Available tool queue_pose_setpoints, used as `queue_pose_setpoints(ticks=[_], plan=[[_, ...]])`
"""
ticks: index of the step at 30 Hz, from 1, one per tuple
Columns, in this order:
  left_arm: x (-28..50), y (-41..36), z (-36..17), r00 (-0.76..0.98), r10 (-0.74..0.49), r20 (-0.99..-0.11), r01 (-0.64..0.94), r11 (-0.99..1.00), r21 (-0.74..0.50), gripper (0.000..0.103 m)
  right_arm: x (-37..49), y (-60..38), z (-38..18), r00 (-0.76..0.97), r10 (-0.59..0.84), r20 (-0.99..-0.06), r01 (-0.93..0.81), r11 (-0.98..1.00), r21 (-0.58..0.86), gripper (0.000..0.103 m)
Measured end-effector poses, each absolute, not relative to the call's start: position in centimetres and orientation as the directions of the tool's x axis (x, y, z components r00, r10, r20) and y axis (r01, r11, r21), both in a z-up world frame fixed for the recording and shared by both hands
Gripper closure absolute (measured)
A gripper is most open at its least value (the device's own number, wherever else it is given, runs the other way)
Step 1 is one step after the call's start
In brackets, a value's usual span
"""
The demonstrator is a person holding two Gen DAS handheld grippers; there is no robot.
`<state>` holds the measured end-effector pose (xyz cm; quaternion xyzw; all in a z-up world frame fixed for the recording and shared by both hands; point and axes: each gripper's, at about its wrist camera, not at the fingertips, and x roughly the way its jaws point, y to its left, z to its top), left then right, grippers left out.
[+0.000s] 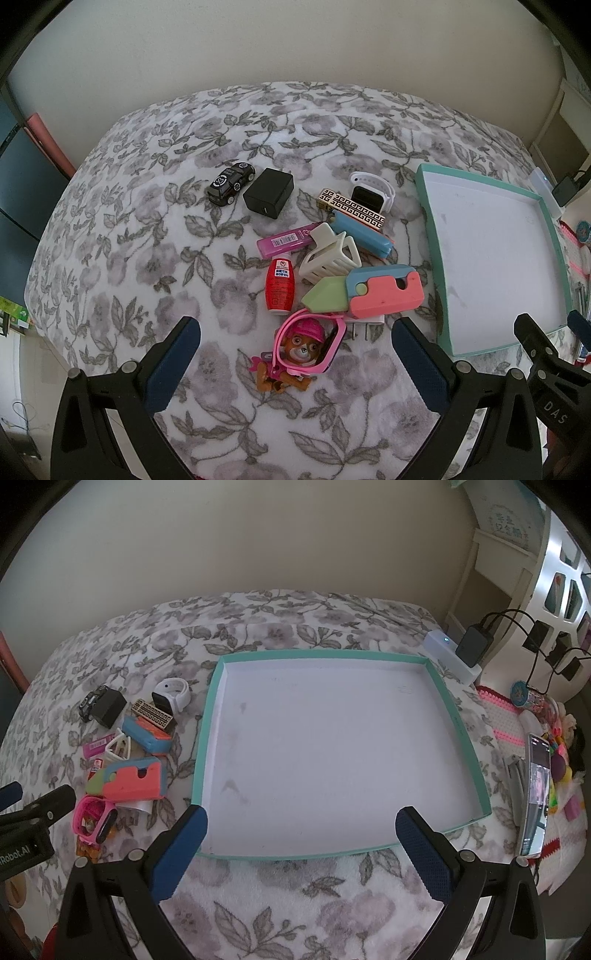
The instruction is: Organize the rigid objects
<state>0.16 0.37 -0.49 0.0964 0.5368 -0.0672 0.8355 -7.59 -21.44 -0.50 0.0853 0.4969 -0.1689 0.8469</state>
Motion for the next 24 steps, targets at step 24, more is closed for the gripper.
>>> queue_pose_setpoints(ticks=[24], plan=[[0.26, 0.99, -1.15, 0.396, -0.002, -0.918, 0.193, 0.978, 0.081, 0.000, -7.37, -20.94, -0.75, 0.451, -0.151, -0.880, 0.353, 0.935, 0.021, 0.000]])
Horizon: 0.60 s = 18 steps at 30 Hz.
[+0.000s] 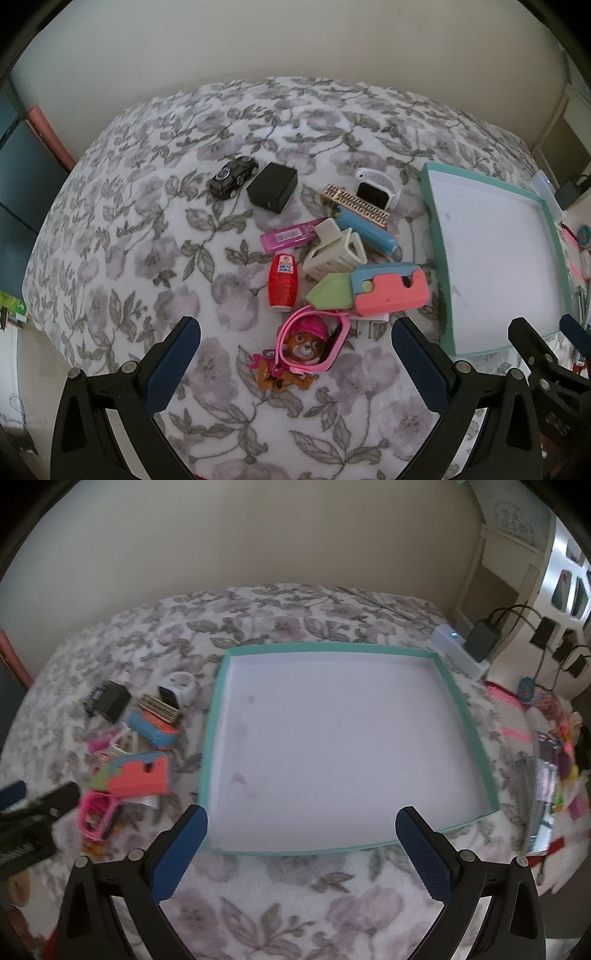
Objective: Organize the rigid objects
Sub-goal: 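Move right tool to the pink-blue toy knife while left tool approaches the pink watch band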
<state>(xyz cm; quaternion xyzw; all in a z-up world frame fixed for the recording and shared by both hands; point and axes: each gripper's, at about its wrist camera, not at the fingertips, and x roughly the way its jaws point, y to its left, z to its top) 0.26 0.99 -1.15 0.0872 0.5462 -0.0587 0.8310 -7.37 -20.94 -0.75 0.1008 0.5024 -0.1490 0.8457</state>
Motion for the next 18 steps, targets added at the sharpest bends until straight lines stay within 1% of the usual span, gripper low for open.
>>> queue_pose_setpoints(ticks=[1, 3, 6, 9, 13, 18], plan=[[0.4, 1.2, -1.5, 0.383, 0.001, -0.924, 0.183, 0.980, 0.078, 0.000, -7.2, -20.7, -0.7, 0.469, -0.108, -0.876, 0.340, 0.938, 0.066, 0.000], [0.4, 1.7, -2.2, 0.359, 0.002, -0.933, 0.171, 0.983, 0.069, 0.000, -6.9, -20.1, -0.7, 0.479, -0.054, -0.876, 0.311, 0.944, 0.112, 0.000], [0.7, 2.8, -3.4, 0.322, 0.008, -0.947, 0.141, 0.988, 0.056, 0.000, -6.2, -18.7, -1.1, 0.469, -0.030, -0.883, 0.276, 0.955, 0.114, 0.000], [1.0, 4.5, -4.1, 0.288, -0.009, -0.958, 0.074, 0.997, 0.013, 0.000, -5.4, -17.5, -1.9, 0.443, -0.007, -0.896, 0.263, 0.957, 0.123, 0.000], [1.4, 6.4, -4.9, 0.260, -0.007, -0.966, -0.005, 1.000, -0.008, 0.000, -4.4, -16.2, -2.8, 0.421, 0.034, -0.906, 0.238, 0.960, 0.147, 0.000], [2.1, 8.4, -5.4, 0.247, -0.025, -0.969, -0.065, 0.997, -0.043, 0.000, -3.2, -14.8, -3.4, 0.415, 0.076, -0.907, 0.198, 0.965, 0.171, 0.000]])
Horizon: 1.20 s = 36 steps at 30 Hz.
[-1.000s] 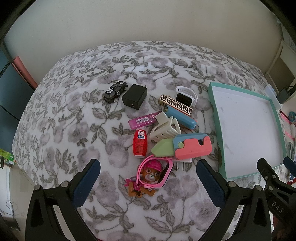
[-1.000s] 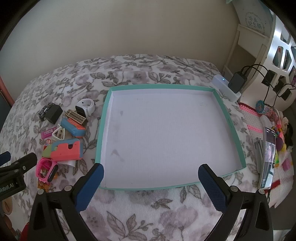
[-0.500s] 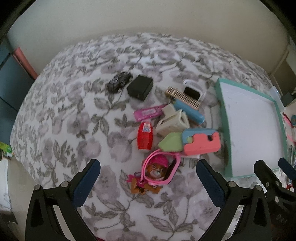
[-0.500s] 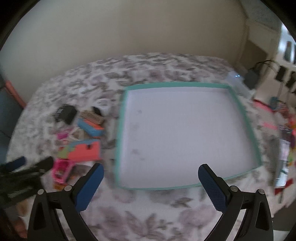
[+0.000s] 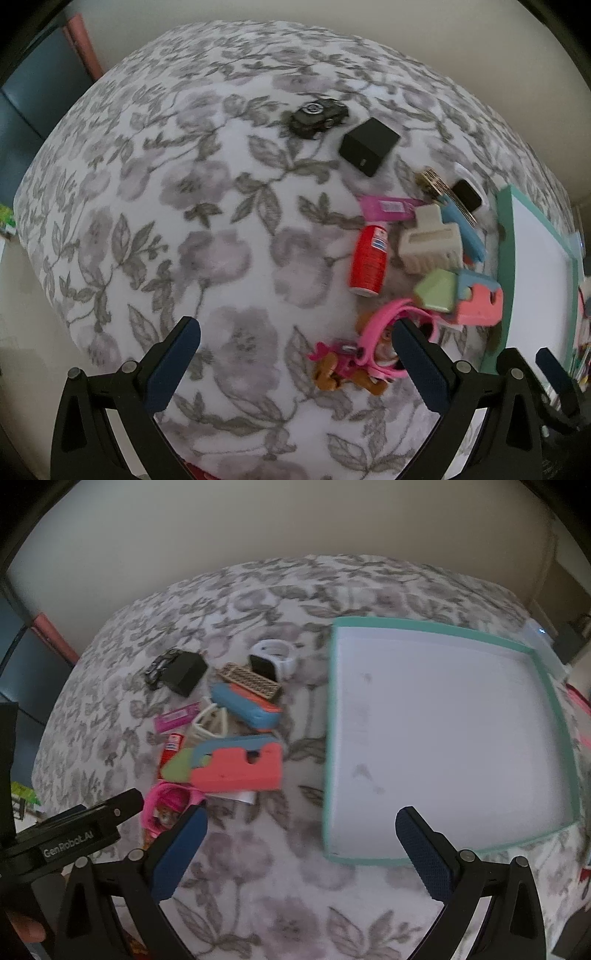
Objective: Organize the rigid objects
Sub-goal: 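Move right tool to the pink-blue toy knife while left tool approaches the pink watch band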
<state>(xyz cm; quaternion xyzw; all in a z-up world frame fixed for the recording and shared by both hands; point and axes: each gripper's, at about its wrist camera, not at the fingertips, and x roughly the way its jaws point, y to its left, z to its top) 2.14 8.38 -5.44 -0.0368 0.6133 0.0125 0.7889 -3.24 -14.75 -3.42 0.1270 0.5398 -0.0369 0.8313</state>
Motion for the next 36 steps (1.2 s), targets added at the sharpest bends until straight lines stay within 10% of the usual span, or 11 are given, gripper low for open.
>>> queue_pose_setpoints(ticks=[36], plan=[[3.1, 12.5, -6.2, 0.269, -0.044, -0.962, -0.247, 0.962, -0.114, 0.000, 1.9, -10.9, -6.6, 0.356, 0.263, -0.896, 0.123, 0.938, 0.324, 0.000]])
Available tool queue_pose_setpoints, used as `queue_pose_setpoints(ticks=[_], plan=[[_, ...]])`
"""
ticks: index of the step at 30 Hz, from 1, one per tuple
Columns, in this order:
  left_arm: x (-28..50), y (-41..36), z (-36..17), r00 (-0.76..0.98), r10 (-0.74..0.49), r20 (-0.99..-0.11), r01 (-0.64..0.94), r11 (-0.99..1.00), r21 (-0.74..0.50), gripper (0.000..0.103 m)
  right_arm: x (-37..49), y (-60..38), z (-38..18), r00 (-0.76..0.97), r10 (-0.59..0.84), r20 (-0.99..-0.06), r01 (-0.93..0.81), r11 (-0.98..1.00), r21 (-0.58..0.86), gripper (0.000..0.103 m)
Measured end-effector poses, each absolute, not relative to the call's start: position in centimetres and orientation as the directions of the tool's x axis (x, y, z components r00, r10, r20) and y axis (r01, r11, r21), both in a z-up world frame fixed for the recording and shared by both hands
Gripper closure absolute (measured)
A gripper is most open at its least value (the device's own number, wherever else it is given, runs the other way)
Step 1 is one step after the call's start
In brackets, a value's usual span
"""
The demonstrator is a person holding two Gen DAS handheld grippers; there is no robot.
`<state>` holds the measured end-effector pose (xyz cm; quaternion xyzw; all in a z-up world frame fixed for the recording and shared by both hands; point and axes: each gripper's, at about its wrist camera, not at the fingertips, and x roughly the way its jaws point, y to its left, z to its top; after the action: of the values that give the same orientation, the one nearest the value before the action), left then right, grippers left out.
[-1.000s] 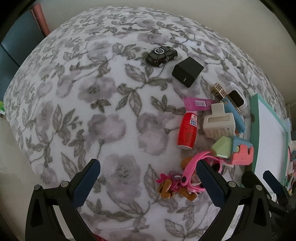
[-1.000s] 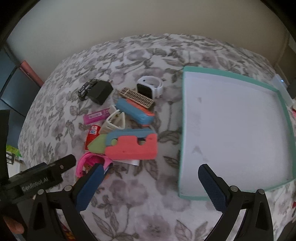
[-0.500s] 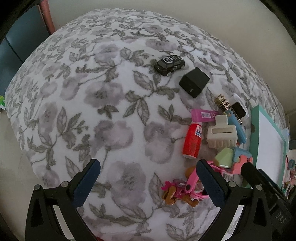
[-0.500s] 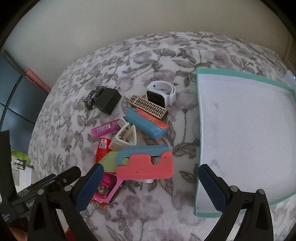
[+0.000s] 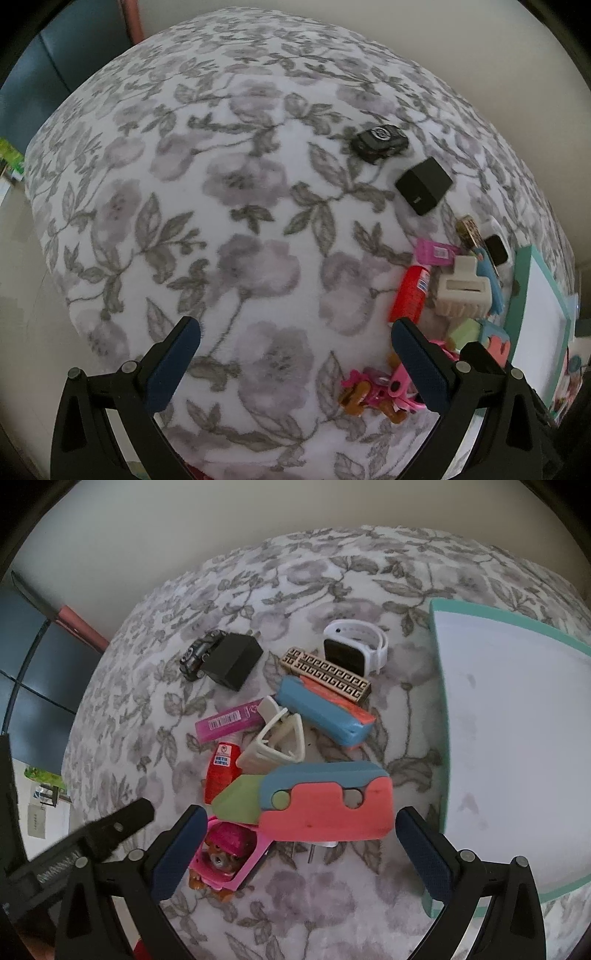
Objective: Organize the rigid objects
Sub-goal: 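Move right tool to the pink-blue toy knife while left tool approaches the pink watch band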
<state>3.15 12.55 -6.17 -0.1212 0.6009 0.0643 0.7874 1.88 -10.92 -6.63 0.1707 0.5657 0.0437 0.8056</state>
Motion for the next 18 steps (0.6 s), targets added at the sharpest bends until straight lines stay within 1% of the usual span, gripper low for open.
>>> queue_pose_setpoints(ticks=[10, 18], plan=[[3.3, 13.8, -6.9, 0.254, -0.034, -0.967, -0.298, 0.948, -0.112, 0.000, 2.7, -10.0, -7.7, 0.355, 0.243, -0.903, 0.124, 0.945, 0.303, 0.000], [3.2, 13.7, -7.1, 0.251, -0.041, -0.967, -0.284, 0.952, -0.114, 0.000, 3.0, -9.6, -8.6, 0.344, 0.246, -0.906, 0.131, 0.943, 0.306, 0.000]])
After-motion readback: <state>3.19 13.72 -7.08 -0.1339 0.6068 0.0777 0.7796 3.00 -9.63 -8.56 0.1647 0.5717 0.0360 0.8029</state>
